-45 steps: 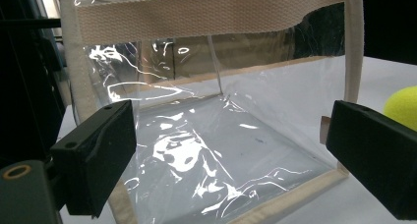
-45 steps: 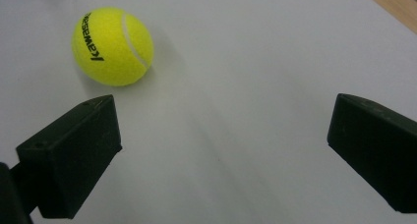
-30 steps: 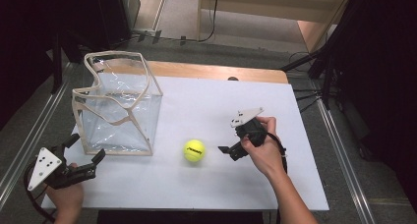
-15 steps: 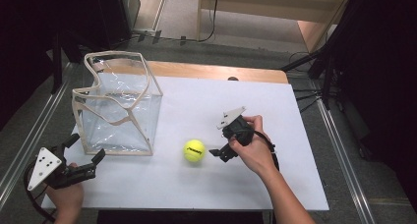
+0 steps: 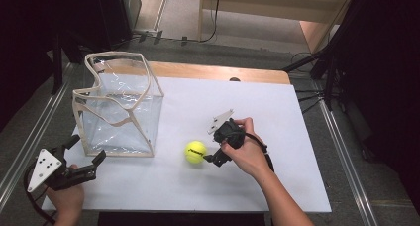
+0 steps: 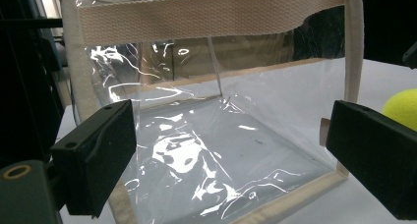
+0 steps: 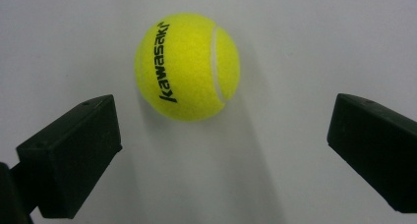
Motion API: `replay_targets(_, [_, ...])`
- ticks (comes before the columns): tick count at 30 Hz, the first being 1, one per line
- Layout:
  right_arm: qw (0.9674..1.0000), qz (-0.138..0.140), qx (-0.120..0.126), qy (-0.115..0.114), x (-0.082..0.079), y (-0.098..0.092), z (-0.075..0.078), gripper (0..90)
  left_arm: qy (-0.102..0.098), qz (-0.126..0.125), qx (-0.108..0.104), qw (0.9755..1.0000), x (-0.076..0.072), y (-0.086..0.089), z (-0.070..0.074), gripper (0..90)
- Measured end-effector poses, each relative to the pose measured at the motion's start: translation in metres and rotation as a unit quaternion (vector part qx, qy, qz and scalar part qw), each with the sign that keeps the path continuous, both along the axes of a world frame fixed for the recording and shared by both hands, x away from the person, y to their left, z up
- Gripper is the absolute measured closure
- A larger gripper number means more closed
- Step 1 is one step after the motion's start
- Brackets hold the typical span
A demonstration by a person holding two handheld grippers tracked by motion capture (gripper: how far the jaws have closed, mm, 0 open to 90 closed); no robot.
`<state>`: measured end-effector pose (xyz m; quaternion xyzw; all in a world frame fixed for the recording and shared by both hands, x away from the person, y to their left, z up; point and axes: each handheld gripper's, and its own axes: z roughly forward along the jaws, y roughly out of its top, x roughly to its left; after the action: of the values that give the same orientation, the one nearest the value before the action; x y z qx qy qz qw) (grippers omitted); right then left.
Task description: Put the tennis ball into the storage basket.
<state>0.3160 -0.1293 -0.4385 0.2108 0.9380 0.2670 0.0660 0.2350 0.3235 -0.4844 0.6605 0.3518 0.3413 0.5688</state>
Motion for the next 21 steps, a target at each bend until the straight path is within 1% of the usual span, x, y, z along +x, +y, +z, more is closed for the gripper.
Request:
replay_targets(2, [1.0,0.002,-0.003,0.001,0.0,0.003,-0.001,0.0,0.0,0.0,-0.001,1.0,0.0,0.0,0.0,5.4])
replay_targets(4, [1.0,0.004,0.001,-0.005,0.001,0.006,-0.002,0.0,0.0,0.0,-0.001,1.0,0.0,0.0,0.0,5.4])
replay_targets(5, [1.0,-0.003,-0.003,0.0,0.0,0.007,-0.002,1.1,0.0,0.0,-0.001,1.0,0.0,0.0,0.0,5.4])
replay_targets(6, [1.0,0.001,-0.001,-0.004,0.0,0.009,-0.002,6.6,0.0,0.0,-0.001,1.0,0.0,0.0,0.0,5.3])
replay_targets(7, [1.0,0.001,0.0,-0.008,0.001,0.01,-0.003,6.9,0.0,0.0,-0.001,1.0,0.0,0.0,0.0,5.4])
replay_targets(8, [1.0,-0.001,-0.002,-0.004,0.001,0.013,-0.004,6.9,0.0,0.0,-0.001,1.0,0.0,0.0,0.0,5.3])
replay_targets(9, [1.0,0.006,-0.005,-0.006,0.002,0.015,-0.005,6.9,0.0,0.0,-0.001,1.0,0.0,0.0,0.0,5.4])
replay_targets(11, [0.9999,0.009,-0.011,0.005,0.001,0.02,-0.007,6.9,0.0,0.0,-0.001,1.0,0.0,0.0,0.0,5.3])
replay_targets(12, [0.9998,0.016,-0.011,0.006,0.001,0.022,-0.009,6.9,0.0,0.0,-0.001,1.0,0.0,0.0,0.0,5.3])
replay_targets(13, [0.9998,0.011,-0.013,0.009,0.0,0.024,-0.009,6.9,0.0,0.0,-0.001,1.0,0.0,0.0,0.0,5.4])
replay_targets(14, [0.9996,0.023,-0.013,0.007,0.002,0.026,-0.011,6.9,0.0,-0.001,-0.002,1.0,0.0,0.0,0.0,5.4])
replay_targets(16, [0.9996,0.015,-0.016,0.018,0.001,0.029,-0.012,6.9,0.0,0.0,-0.001,1.0,0.0,0.0,0.0,5.4])
replay_targets(17, [0.9994,0.024,-0.015,0.018,0.002,0.032,-0.013,6.9,0.0,0.0,-0.001,1.0,0.0,0.0,0.0,5.3])
replay_targets(18, [0.9994,0.019,-0.019,0.021,0.001,0.033,-0.014,6.9,0.0,0.0,-0.002,1.0,0.0,0.0,0.0,5.3])
replay_targets(19, [0.9993,0.029,-0.017,0.019,0.002,0.035,-0.015,6.9,0.0,-0.001,-0.002,1.0,0.0,0.0,0.0,5.3])
replay_targets(20, [0.9993,0.021,-0.022,0.021,0.001,0.036,-0.015,6.9,0.001,0.0,-0.001,1.0,0.0,0.0,0.0,5.4])
replay_targets(21, [0.9992,0.022,-0.023,0.022,0.002,0.037,-0.017,6.9,0.001,0.0,-0.002,1.0,0.0,0.0,0.0,5.4])
